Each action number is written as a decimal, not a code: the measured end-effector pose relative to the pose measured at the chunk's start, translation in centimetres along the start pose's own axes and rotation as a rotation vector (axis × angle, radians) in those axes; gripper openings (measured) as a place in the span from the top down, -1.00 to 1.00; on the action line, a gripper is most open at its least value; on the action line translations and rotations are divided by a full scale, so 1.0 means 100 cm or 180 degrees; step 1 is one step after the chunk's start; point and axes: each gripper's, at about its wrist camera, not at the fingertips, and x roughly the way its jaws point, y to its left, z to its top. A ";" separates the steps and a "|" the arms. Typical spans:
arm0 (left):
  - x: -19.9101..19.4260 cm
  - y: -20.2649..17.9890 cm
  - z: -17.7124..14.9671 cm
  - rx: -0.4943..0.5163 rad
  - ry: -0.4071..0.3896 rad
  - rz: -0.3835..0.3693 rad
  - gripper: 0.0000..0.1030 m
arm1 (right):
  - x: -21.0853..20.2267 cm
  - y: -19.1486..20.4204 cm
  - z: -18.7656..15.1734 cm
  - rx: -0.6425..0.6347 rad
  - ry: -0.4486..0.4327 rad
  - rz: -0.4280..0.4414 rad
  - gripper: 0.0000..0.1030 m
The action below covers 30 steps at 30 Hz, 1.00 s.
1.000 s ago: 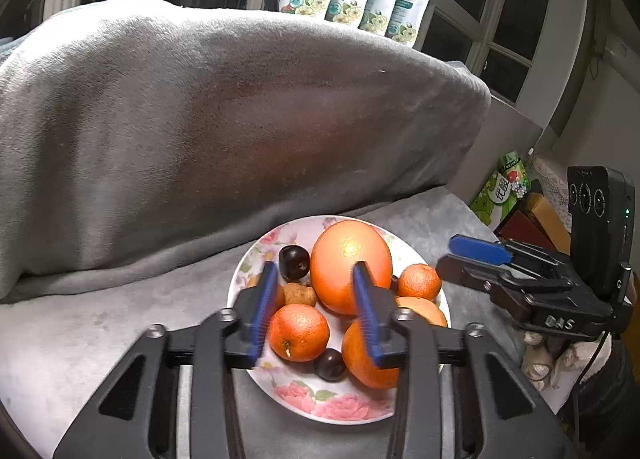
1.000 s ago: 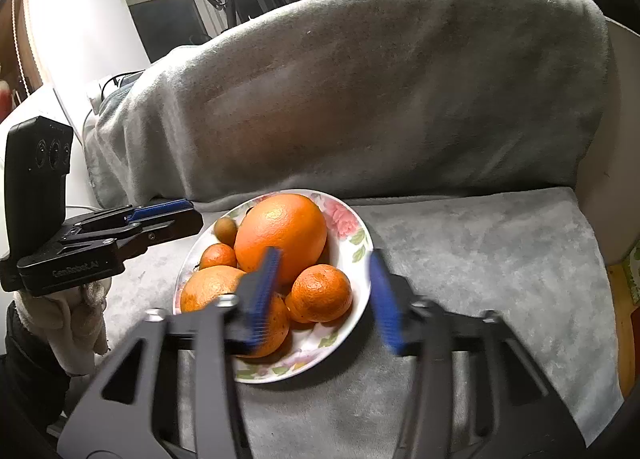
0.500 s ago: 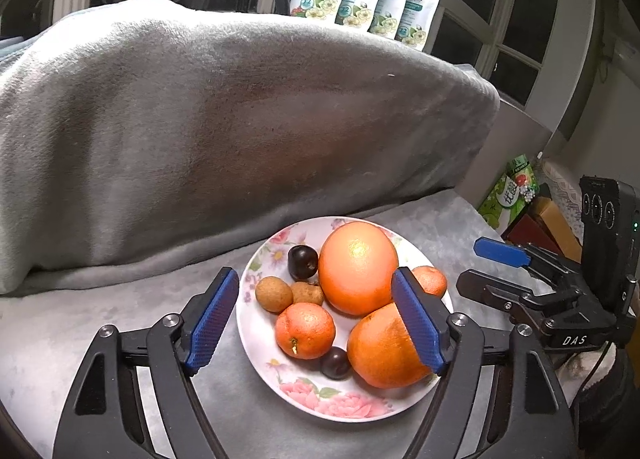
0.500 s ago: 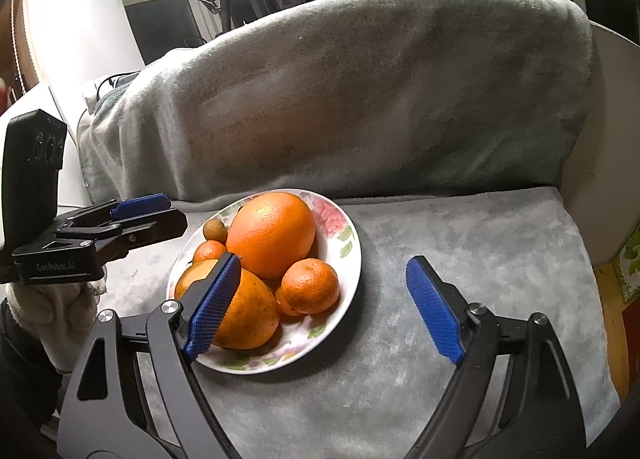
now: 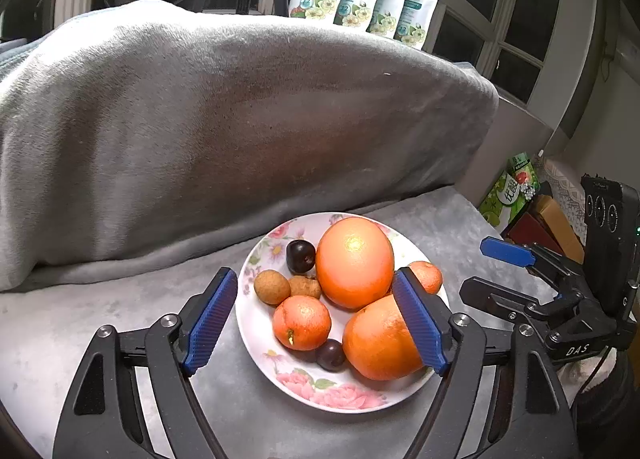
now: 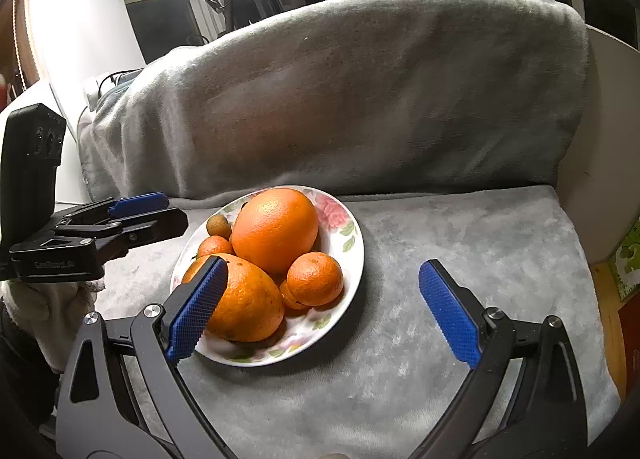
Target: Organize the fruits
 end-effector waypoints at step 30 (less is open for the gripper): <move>-0.073 -0.015 -0.025 0.0025 -0.0345 0.0077 -0.56 | -0.056 0.048 -0.013 -0.0217 -0.0225 -0.0207 -0.91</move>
